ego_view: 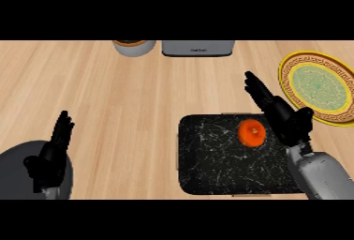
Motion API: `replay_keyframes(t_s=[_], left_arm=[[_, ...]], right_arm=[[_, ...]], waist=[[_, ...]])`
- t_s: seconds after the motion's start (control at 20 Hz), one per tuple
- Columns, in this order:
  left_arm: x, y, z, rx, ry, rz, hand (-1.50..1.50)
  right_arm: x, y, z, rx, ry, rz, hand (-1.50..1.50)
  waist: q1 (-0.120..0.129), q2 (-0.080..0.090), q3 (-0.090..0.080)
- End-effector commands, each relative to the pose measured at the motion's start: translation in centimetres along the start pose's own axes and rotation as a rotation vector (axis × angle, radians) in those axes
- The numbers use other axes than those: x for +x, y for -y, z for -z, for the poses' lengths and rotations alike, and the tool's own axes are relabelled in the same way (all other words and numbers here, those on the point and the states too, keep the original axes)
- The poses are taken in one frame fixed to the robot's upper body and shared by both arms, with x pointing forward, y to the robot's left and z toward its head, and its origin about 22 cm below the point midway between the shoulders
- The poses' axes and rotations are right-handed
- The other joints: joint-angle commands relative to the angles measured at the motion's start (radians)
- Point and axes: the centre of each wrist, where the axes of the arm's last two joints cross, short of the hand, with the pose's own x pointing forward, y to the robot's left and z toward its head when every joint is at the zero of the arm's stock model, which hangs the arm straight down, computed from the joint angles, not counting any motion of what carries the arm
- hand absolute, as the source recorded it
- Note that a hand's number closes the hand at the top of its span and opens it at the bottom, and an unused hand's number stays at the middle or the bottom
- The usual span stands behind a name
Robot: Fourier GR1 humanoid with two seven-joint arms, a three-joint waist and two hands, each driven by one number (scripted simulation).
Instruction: Pick the squash from the tray and place it in the plate
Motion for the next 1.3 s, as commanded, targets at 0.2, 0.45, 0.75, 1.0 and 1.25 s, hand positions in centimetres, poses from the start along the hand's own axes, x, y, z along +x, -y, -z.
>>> replay_keyframes(t_s=[0.2, 0.45, 0.75, 1.0, 1.25], left_arm=[[8.2, 2.5, 3.6, -0.289, 0.369, 0.064, 0.00], [11.0, 4.4, 3.8, -0.493, 0.417, 0.071, 0.00], [11.3, 4.0, 4.6, -0.515, 0.384, 0.054, 0.00], [11.9, 3.4, 4.8, -0.485, 0.364, 0.044, 0.00], [12.5, 1.7, 5.8, -0.485, 0.374, 0.067, 0.00]], right_arm=[[-7.5, 1.6, -0.5, 0.208, -0.587, 0.276, -1.50], [-3.2, 7.2, 1.7, 0.478, -0.684, -0.316, -1.50], [1.3, 7.2, 7.4, 0.602, -0.613, -0.604, -1.50], [3.5, 4.7, 11.4, 0.681, -0.663, -0.724, -1.50], [3.3, 4.0, 13.6, 0.786, -0.856, -0.623, -1.50]], waist=[[0.055, 0.043, 0.018], [0.112, 0.026, 0.014], [0.097, 0.018, 0.012], [0.065, 0.007, 0.011], [0.048, 0.005, 0.010]])
